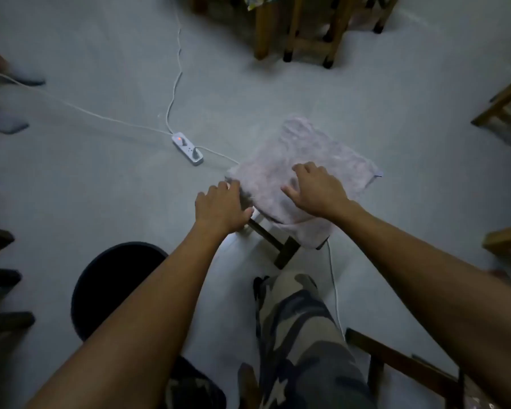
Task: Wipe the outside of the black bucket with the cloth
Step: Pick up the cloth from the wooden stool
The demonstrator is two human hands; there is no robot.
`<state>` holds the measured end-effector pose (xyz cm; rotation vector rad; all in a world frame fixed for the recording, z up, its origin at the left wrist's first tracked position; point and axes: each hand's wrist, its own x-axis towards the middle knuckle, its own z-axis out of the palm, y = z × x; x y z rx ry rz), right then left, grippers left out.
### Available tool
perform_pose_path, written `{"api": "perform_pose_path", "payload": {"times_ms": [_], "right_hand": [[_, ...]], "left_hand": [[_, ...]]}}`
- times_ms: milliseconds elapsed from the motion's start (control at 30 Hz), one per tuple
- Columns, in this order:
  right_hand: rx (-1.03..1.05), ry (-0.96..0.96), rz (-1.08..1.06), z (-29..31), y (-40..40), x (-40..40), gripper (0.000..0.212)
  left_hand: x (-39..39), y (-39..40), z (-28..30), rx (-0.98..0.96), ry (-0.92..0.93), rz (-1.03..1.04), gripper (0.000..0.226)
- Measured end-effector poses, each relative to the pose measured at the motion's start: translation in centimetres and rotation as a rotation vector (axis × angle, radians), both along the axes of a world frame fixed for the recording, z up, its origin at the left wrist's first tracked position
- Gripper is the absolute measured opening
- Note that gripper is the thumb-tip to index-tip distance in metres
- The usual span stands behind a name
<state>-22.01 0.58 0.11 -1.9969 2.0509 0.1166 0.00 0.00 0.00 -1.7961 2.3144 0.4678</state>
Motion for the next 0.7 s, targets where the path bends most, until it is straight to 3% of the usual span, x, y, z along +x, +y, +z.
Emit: {"api": "perform_pose_path", "payload": {"times_ms": [100, 267, 533, 700], "right_hand": [[-0.035, 0.027, -0.097, -1.2, -0.2, -1.8, 0.074], [0.083, 0.011, -0.180, -3.6, -1.8, -2.0, 0.096], [-0.051, 0.044, -0.184, -6.0, -1.3, -1.3, 0.080], [-0.170, 0.097, -0.129, -5.2, -1.1, -0.8, 0.052]], "left_hand": [[-0.6, 1.5, -0.5, -0.005, -0.034, -0.012, 0.072], [-0.6, 1.9, -1.8, 0.001, -0.050, -0.008, 0.070], [0.6, 2.5, -4.1, 0.051, -0.113, 0.023, 0.074], [1.3, 5.2, -4.8, 0.114, -0.146, 0.046, 0.074]]}}
